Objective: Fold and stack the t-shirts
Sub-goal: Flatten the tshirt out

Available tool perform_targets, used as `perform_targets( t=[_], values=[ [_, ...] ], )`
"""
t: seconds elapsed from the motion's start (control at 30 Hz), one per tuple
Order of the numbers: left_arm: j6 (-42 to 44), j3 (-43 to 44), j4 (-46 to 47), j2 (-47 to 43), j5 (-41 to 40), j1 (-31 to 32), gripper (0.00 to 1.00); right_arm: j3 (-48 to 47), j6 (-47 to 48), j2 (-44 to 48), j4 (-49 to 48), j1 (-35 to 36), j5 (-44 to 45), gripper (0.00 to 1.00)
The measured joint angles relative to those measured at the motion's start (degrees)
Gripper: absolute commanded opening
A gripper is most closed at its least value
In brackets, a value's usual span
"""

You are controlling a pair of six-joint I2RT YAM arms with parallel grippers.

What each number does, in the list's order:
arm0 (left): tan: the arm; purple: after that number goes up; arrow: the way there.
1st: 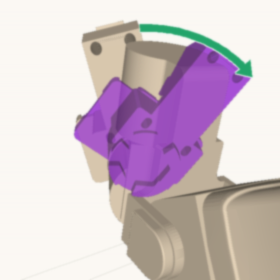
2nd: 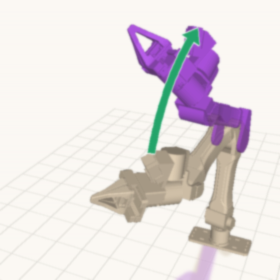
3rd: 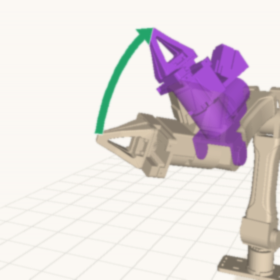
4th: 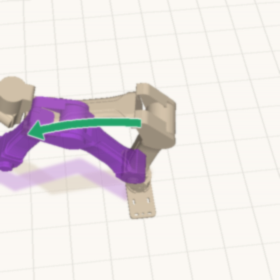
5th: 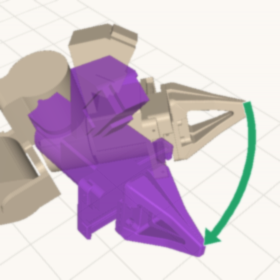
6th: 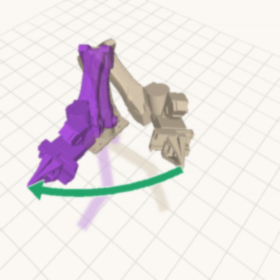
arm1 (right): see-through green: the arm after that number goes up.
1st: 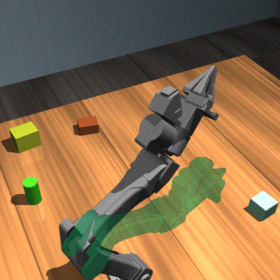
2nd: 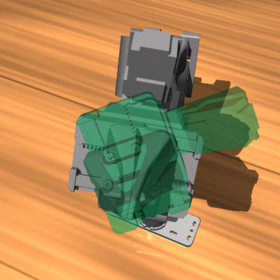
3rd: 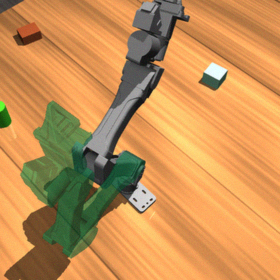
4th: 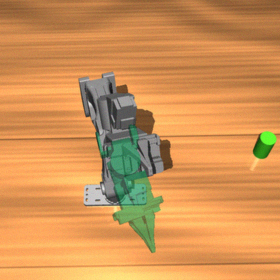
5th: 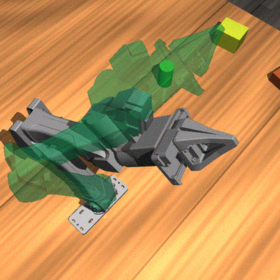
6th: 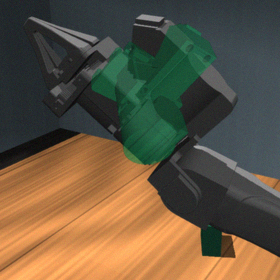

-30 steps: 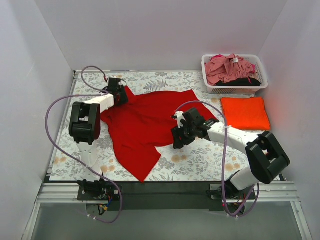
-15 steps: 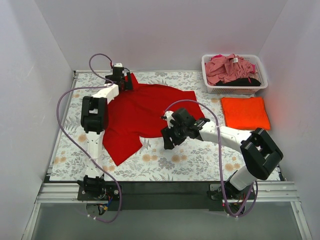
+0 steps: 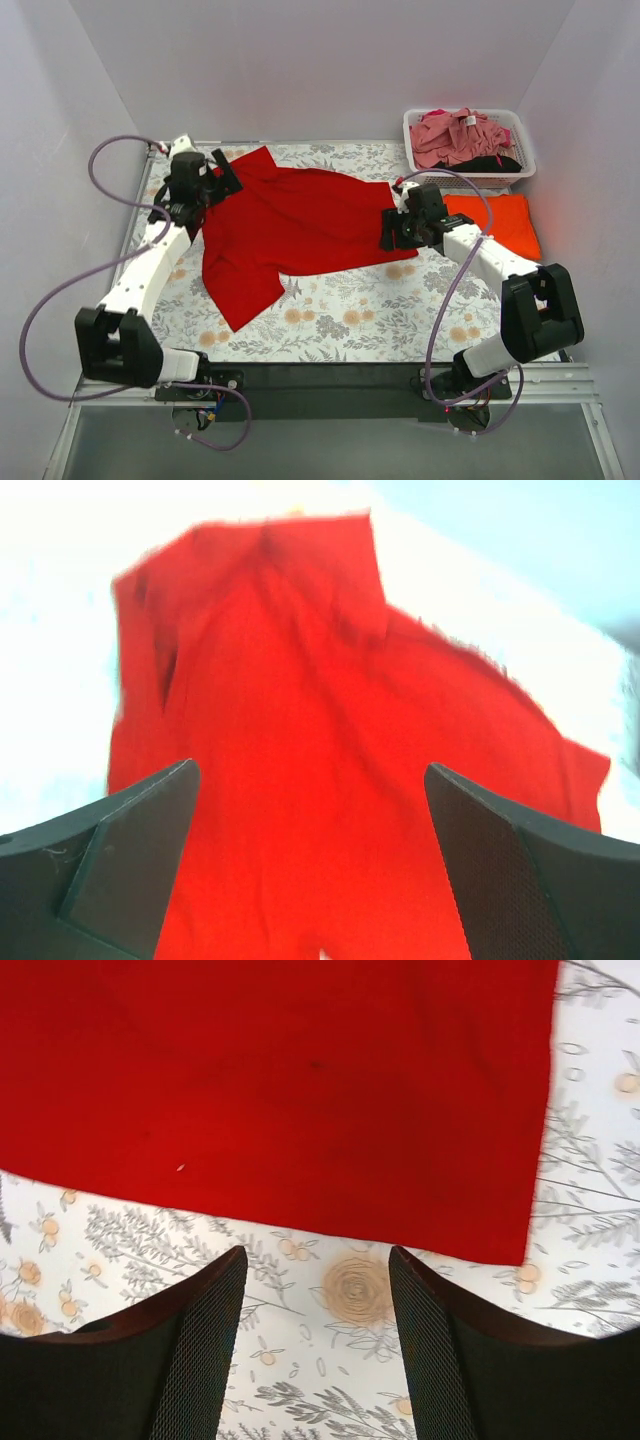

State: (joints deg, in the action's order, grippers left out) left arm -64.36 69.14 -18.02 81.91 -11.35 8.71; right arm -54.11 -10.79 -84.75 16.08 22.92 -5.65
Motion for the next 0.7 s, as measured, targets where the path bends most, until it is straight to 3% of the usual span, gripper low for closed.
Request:
perform_targets(
  t=[0.13,0.33,0.43,0.57,0.7],
  values=[
    [-6.19,-12.28,-5.99,-10.69,0.13,0.55,0.91,0.55,-1.07,0.24,-0.74,-3.74,0.42,0.64],
    [-14.69,-26.34,-17.92,-15.37,-1.05,0.85,0.80,2.58,-1.79,1.20,-1.42,-5.22,0.26,0.59],
    [-17.07,-28.76,-20.00,-16.65,-1.51,0.85,0.72,3.23,-2.19,1.18,-2.62,-5.18,-1.25,0.55],
    [-18.47,-28.85,-18.29,-14.95,-1.53,0.85,0.50,3.32,-2.38,-0.17,-4.31,-5.18,-3.56,0.52],
    [-18.97,-26.77,-15.45,-7.30,-1.55,0.85,0.47,3.21,-2.36,-3.26,-5.60,-5.18,-3.78,0.50]
  ],
)
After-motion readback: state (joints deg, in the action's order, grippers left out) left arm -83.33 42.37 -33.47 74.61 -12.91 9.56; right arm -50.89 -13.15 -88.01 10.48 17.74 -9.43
